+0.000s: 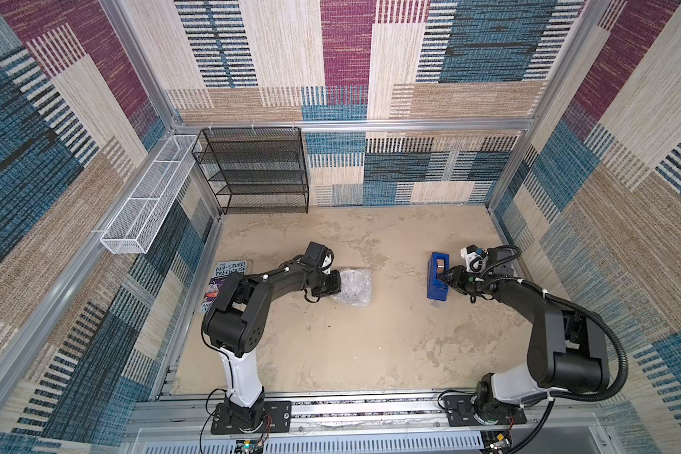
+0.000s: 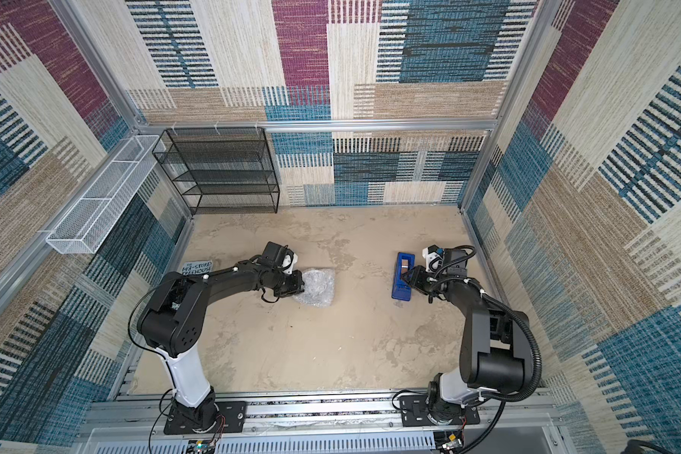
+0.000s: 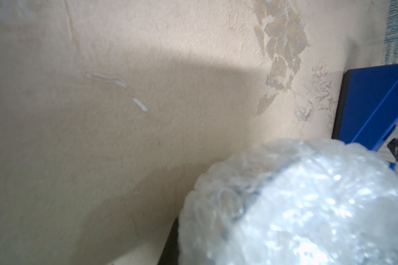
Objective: Wrap bowls in bubble wrap
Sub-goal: Tear off the tape using the Tape Cutter.
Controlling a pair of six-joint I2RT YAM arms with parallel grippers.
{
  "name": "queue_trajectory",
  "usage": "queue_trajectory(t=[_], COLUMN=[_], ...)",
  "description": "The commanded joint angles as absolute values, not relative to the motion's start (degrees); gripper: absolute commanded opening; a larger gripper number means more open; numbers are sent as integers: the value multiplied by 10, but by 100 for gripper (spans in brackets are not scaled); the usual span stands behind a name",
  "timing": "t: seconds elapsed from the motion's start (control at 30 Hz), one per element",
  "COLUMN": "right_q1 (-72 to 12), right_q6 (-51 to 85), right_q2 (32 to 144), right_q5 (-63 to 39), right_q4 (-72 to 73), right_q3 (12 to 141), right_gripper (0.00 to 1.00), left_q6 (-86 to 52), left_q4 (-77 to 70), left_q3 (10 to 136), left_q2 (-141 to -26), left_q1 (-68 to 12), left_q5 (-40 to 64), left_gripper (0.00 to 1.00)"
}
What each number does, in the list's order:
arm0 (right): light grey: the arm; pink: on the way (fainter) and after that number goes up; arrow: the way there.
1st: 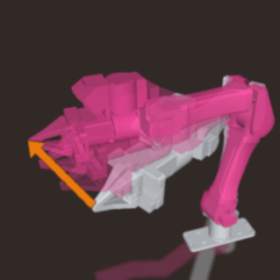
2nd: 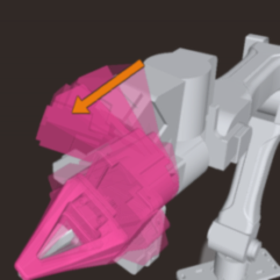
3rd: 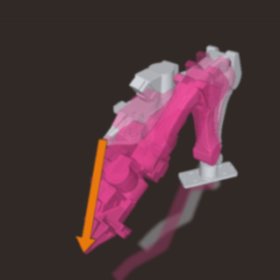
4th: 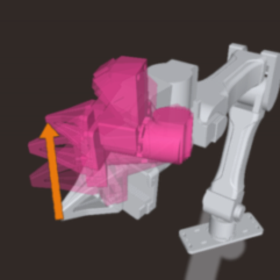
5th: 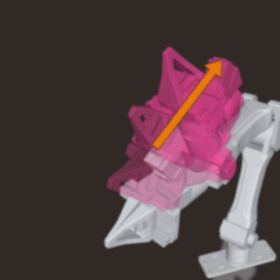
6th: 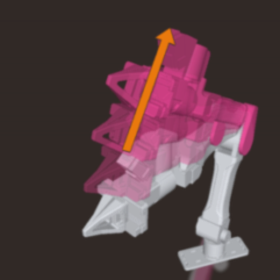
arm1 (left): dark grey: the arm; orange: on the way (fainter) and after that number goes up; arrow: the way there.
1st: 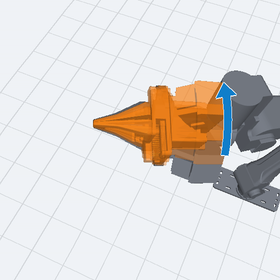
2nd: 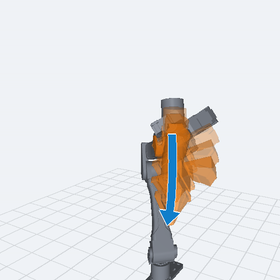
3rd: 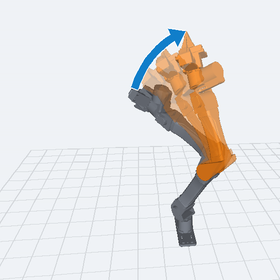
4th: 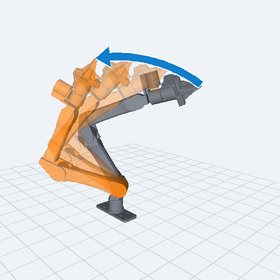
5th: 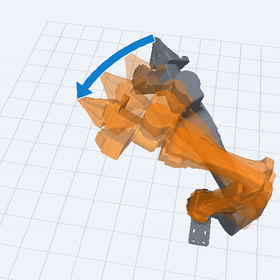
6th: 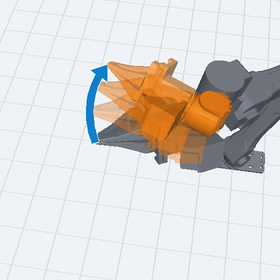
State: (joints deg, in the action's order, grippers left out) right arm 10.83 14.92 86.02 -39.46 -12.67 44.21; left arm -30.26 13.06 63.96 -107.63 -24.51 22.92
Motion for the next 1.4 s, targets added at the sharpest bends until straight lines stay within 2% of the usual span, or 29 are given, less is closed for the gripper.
queue_trajectory(t=[0.0,1.0,1.17,1.37], right_q1=[108,108,108,107], right_q6=[145,154,157,164], right_q2=[867,870,872,869], right_q5=[-414,-439,-439,-447], right_q4=[-109,-109,-107,-106], right_q3=[446,434,431,436], right_gripper=[33,23,18,6], left_q6=[-294,-294,-294,-294], left_q4=[114,114,112,114], left_q3=[640,639,639,643], left_q2=[-1076,-1076,-1078,-1081], left_q1=[-245,-245,-244,-245], left_q5=[246,250,251,251], left_gripper=[0,0,0,0])
